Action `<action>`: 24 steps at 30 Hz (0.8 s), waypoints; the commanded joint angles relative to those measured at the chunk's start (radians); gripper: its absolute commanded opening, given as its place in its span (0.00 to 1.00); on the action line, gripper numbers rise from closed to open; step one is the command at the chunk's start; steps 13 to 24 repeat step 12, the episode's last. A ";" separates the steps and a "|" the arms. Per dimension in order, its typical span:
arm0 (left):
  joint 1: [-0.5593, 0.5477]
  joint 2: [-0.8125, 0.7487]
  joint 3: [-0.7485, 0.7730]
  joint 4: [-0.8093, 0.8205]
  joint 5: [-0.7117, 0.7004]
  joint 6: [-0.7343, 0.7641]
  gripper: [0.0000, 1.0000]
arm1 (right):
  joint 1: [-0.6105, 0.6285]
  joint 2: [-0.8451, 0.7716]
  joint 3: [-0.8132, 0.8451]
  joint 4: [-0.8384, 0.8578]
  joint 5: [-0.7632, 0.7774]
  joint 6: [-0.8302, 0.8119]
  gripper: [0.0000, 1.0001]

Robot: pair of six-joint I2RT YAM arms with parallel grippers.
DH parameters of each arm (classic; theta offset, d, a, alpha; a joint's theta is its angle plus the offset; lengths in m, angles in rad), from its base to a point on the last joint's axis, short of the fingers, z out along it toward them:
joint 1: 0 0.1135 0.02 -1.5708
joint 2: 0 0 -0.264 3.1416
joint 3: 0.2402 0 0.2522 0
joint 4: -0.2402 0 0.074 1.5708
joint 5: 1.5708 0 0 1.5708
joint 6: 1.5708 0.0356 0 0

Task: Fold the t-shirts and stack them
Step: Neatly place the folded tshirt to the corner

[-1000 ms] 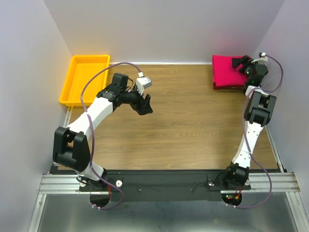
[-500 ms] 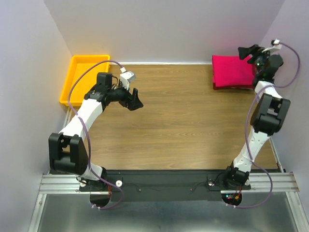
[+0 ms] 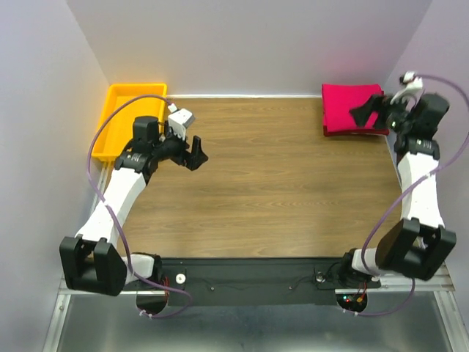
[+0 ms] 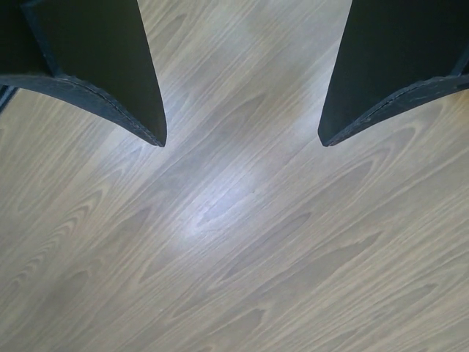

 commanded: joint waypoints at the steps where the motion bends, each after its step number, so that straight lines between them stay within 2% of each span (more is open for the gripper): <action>1: 0.004 -0.081 -0.084 0.001 -0.106 0.033 0.97 | 0.022 -0.121 -0.184 -0.253 -0.027 -0.100 1.00; 2: 0.004 -0.099 -0.124 -0.002 -0.138 0.054 0.97 | 0.030 -0.171 -0.273 -0.261 -0.028 -0.098 1.00; 7: 0.004 -0.139 -0.214 -0.007 -0.192 0.091 0.98 | 0.076 -0.259 -0.460 -0.292 -0.007 -0.129 1.00; 10: 0.004 -0.150 -0.236 0.004 -0.228 0.085 0.97 | 0.117 -0.298 -0.511 -0.310 0.027 -0.134 1.00; 24: 0.004 -0.155 -0.238 0.011 -0.229 0.085 0.97 | 0.140 -0.308 -0.519 -0.325 0.031 -0.134 1.00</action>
